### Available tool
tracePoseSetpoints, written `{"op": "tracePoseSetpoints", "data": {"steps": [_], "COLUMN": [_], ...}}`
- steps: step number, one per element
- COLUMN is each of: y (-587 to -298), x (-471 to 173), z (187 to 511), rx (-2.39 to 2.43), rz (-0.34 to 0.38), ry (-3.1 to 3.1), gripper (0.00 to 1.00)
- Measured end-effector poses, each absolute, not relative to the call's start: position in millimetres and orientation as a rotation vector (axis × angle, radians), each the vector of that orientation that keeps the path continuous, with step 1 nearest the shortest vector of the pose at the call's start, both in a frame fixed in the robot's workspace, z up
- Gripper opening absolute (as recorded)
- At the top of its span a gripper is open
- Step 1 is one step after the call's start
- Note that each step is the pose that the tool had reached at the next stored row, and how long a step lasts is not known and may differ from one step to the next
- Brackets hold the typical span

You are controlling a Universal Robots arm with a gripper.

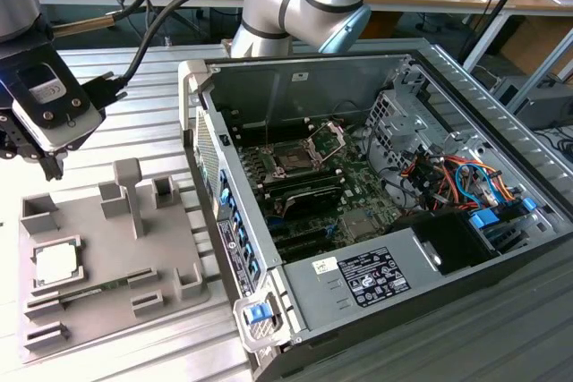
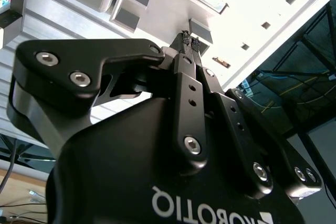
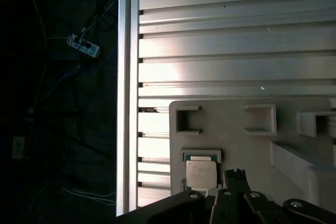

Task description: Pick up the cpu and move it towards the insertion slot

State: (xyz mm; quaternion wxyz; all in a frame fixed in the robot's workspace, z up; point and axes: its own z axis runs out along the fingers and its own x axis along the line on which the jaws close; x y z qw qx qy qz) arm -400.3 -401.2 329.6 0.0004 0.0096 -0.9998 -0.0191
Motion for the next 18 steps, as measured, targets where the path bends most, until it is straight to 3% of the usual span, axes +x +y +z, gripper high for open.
{"op": "tracePoseSetpoints", "data": {"steps": [18], "y": [-401.2], "x": [-400.8], "z": [322.6], "rx": [0.03], "rz": [-0.06], "ry": [-3.14], "gripper": [0.11]}}
